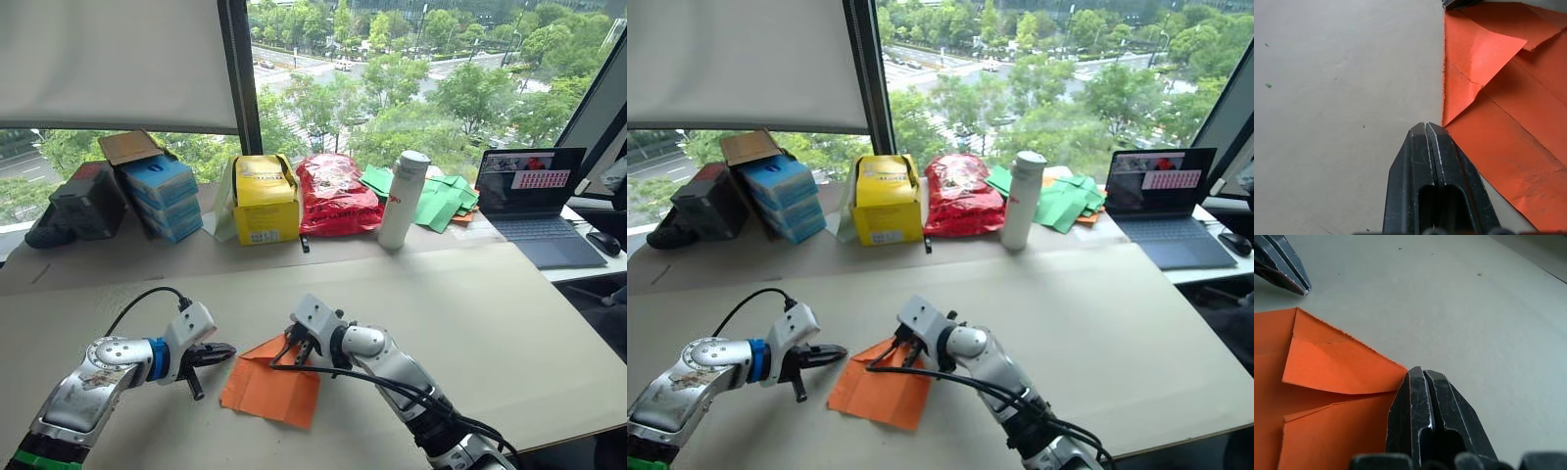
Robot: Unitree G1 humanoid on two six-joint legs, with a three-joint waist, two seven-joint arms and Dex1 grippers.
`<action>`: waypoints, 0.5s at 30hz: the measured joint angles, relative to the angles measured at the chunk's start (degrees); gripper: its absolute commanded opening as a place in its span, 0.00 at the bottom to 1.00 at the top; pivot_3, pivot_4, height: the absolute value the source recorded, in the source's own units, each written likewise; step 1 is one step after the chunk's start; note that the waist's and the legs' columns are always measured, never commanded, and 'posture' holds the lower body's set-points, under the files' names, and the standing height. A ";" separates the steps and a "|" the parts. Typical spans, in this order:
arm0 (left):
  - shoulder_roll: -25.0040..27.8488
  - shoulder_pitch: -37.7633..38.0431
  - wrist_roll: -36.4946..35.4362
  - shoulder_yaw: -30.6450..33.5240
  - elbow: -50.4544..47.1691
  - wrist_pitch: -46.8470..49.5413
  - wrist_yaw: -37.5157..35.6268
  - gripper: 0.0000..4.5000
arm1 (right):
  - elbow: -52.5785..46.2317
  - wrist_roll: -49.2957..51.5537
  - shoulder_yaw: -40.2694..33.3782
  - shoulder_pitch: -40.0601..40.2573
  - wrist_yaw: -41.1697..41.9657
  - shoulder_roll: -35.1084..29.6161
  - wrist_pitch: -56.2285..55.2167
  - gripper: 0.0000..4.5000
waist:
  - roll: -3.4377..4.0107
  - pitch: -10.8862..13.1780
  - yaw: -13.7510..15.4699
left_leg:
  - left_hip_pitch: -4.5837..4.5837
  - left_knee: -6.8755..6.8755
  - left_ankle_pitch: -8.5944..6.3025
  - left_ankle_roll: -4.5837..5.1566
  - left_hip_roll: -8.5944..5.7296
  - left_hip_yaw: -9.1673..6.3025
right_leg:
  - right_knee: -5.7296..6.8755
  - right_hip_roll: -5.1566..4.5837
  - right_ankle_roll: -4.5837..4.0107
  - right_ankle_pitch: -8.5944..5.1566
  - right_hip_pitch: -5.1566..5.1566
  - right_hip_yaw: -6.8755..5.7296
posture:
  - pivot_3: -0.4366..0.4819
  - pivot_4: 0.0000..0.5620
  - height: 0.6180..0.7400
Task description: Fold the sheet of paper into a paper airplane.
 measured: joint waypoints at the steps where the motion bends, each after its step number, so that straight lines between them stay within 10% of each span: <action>1: -0.29 -1.46 -0.98 0.64 0.04 0.35 -0.08 0.01 | -0.83 0.66 -0.52 0.02 0.20 -0.09 -0.08 0.00 | 0.00 0.00 0.05 | -0.16 0.09 0.04 -0.07 0.00 -0.04 | 0.00 0.00 0.00 0.00 -0.08 0.00 | 0.48 0.27 1.00; 15: -4.60 0.39 0.15 -8.80 -1.52 -3.22 -1.54 0.01 | -17.70 6.90 -4.60 6.29 7.09 -11.39 4.81 0.00 | 0.00 0.01 0.54 | -0.33 0.28 -0.14 0.21 -0.07 0.02 | -0.21 -0.07 0.00 0.00 -0.04 0.08 | 0.48 0.27 1.00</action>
